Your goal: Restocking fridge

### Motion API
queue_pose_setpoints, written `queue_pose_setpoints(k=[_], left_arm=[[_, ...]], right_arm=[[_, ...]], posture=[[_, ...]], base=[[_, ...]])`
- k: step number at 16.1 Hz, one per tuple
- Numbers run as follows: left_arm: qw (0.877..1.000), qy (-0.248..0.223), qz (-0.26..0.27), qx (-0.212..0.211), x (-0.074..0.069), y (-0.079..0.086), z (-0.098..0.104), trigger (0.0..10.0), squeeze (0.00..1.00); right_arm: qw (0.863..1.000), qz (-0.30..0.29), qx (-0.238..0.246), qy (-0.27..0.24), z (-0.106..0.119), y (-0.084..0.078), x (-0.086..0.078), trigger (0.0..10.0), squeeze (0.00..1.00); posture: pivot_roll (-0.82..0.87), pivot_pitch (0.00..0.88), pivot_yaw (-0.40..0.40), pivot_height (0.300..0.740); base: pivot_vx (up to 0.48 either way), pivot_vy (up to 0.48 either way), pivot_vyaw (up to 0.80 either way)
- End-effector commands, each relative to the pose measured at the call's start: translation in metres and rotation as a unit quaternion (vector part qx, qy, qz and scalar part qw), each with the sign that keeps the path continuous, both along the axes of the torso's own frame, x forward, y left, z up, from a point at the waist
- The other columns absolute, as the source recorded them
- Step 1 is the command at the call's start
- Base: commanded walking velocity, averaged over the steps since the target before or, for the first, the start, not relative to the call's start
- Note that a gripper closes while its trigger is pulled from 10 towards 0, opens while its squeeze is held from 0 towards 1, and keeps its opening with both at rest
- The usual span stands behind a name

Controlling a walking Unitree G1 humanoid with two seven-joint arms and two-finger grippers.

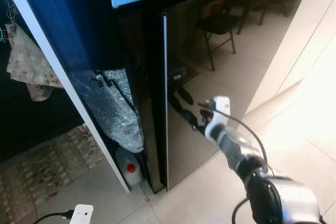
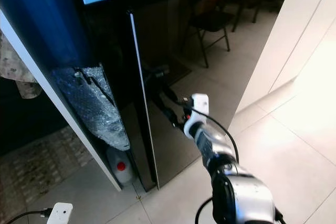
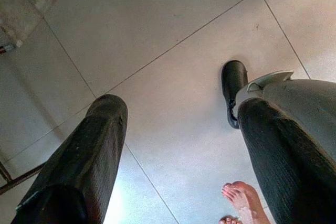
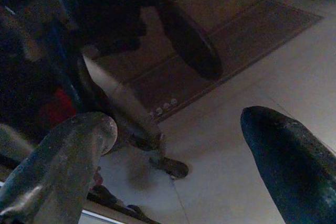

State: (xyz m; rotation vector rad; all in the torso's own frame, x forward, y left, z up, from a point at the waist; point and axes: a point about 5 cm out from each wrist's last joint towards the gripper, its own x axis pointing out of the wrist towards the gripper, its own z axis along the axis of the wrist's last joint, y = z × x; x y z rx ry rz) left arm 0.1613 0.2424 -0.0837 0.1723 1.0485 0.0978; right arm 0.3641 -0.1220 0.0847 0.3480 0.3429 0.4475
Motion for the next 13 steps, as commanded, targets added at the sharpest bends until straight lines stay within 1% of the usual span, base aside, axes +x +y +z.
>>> queue_pose_setpoints(k=[1, 3, 5, 11, 13], left_arm=[[1.000, 0.002, 0.001, 0.005, -0.001, 0.001, 0.000, 10.0, 0.00], [1.000, 0.001, 0.003, 0.005, 0.000, 0.000, 0.000, 10.0, 0.00], [1.000, 0.000, 0.004, 0.004, 0.000, 0.000, 0.000, 10.0, 0.00], [1.000, -0.001, 0.002, 0.004, 0.001, 0.000, 0.000, 10.0, 0.00], [1.000, -0.001, 0.002, 0.005, 0.001, 0.000, 0.000, 10.0, 0.00]], right_arm=[[0.999, 0.015, 0.012, -0.049, 0.029, 0.013, 0.014, 10.0, 0.00], [0.998, 0.022, 0.012, -0.063, 0.041, 0.019, 0.020, 10.0, 0.00], [0.998, 0.026, 0.010, -0.064, 0.042, 0.020, 0.020, 10.0, 0.00], [0.998, 0.013, 0.000, -0.055, 0.034, 0.014, 0.017, 10.0, 0.00], [0.999, 0.003, -0.012, -0.050, 0.023, 0.007, 0.012, 10.0, 0.00]], posture=[[0.04, 0.000, 0.006, 0.740], [0.05, 0.000, 0.000, 0.740], [0.05, 0.000, -0.001, 0.740], [0.04, 0.000, 0.003, 0.740], [0.04, 0.000, 0.003, 0.740]], base=[[0.000, 0.000, 0.00], [0.000, 0.000, 0.00], [0.000, 0.000, 0.00], [0.000, 0.000, 0.00], [0.000, 0.000, 0.00]])
